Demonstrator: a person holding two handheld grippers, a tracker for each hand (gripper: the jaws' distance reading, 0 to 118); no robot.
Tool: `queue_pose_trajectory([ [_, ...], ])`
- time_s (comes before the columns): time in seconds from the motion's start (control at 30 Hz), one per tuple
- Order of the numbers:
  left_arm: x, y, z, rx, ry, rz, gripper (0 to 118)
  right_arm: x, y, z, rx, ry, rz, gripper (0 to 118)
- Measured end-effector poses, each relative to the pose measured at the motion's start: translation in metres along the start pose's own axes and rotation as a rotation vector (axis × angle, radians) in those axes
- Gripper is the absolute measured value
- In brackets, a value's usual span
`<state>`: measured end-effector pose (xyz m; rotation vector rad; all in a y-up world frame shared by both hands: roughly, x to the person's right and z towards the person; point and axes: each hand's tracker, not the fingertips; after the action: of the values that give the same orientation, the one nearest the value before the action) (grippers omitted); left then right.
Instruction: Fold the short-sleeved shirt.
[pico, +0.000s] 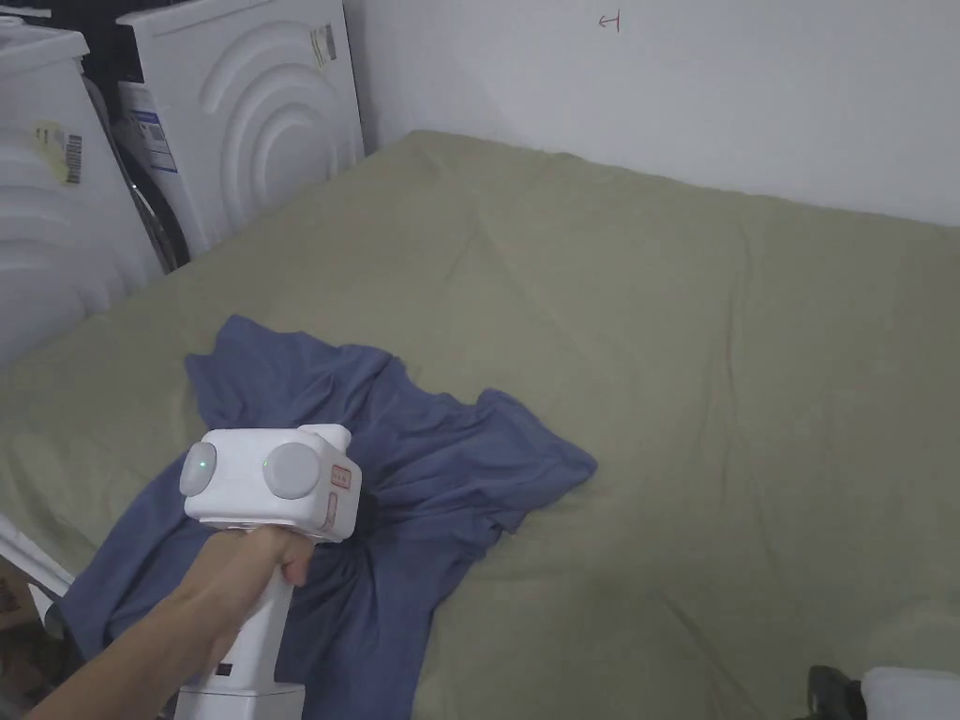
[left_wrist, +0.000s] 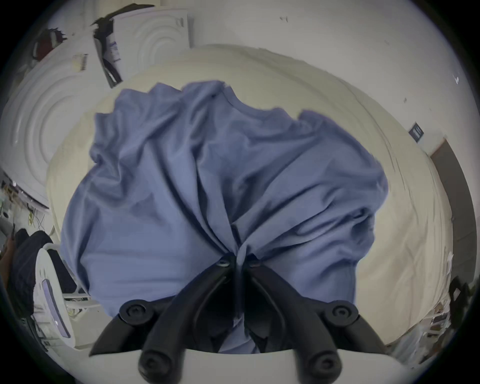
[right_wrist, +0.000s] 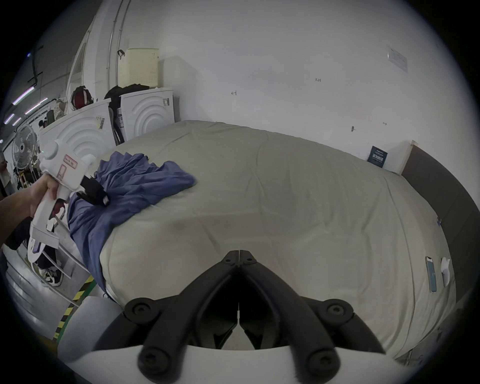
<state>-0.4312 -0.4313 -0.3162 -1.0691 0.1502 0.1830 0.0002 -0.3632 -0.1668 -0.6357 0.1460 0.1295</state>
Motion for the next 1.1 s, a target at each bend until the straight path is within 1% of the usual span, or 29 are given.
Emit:
queue_pose_trajectory([
  [0.03,0.003,-0.005,0.006,0.0,-0.007,0.013,3,0.003,0.0,0.004,0.003,-0.002,-0.012,0],
  [0.07,-0.019,0.02,-0.011,-0.052,-0.062,0.061,3,0.007,-0.001,0.009,0.008,-0.004,-0.023,0],
  [0.1,-0.021,0.022,-0.007,-0.035,-0.08,0.107,4,0.01,-0.002,0.013,0.011,-0.009,-0.027,0],
  [0.17,-0.022,0.026,0.002,-0.028,-0.149,0.148,3,0.016,-0.004,0.022,0.023,-0.029,-0.027,0],
  [0.2,0.021,-0.001,0.051,0.027,-0.137,0.122,3,0.019,-0.004,0.024,0.024,-0.037,-0.026,0],
  [0.3,0.065,-0.012,0.075,0.033,-0.158,0.103,4,0.031,-0.007,0.032,0.027,-0.064,-0.042,0],
  [0.33,0.063,0.01,0.073,0.018,-0.18,0.105,4,0.036,-0.007,0.035,0.028,-0.073,-0.051,0],
  [0.37,0.08,0.011,0.078,0.008,-0.221,0.067,4,0.04,-0.008,0.037,0.03,-0.081,-0.058,0],
  [0.43,0.124,0.01,0.088,0.01,-0.232,0.008,4,0.05,-0.01,0.041,0.034,-0.095,-0.072,0],
  [0.47,0.125,0.033,0.074,-0.001,-0.267,0.0,4,0.055,-0.011,0.042,0.033,-0.101,-0.079,0],
  [0.57,0.192,0.042,0.079,0.0,-0.316,-0.072,4,0.071,-0.017,0.046,0.031,-0.137,-0.1,0],
  [0.6,0.198,0.056,0.064,-0.008,-0.348,-0.076,4,0.077,-0.019,0.047,0.03,-0.145,-0.108,0],
  [0.8,0.353,0.078,0.055,-0.024,-0.5,-0.251,4,0.118,-0.033,0.053,0.009,-0.221,-0.171,0],
  [0.87,0.409,0.079,0.038,-0.035,-0.55,-0.319,4,0.134,-0.038,0.054,-0.001,-0.255,-0.201,0],
  [0.97,0.49,0.072,0.039,-0.065,-0.651,-0.409,4,0.154,-0.046,0.057,-0.015,-0.297,-0.227,0],
  [1.03,0.547,0.05,0.037,-0.088,-0.713,-0.494,4,0.17,-0.052,0.059,-0.03,-0.328,-0.253,0],
  [1.07,0.554,0.045,0.038,-0.087,-0.723,-0.532,4,0.176,-0.055,0.061,-0.033,-0.347,-0.267,0],
  [1.1,0.585,0.035,0.038,-0.089,-0.736,-0.564,4,0.182,-0.058,0.062,-0.032,-0.363,-0.287,0],
])
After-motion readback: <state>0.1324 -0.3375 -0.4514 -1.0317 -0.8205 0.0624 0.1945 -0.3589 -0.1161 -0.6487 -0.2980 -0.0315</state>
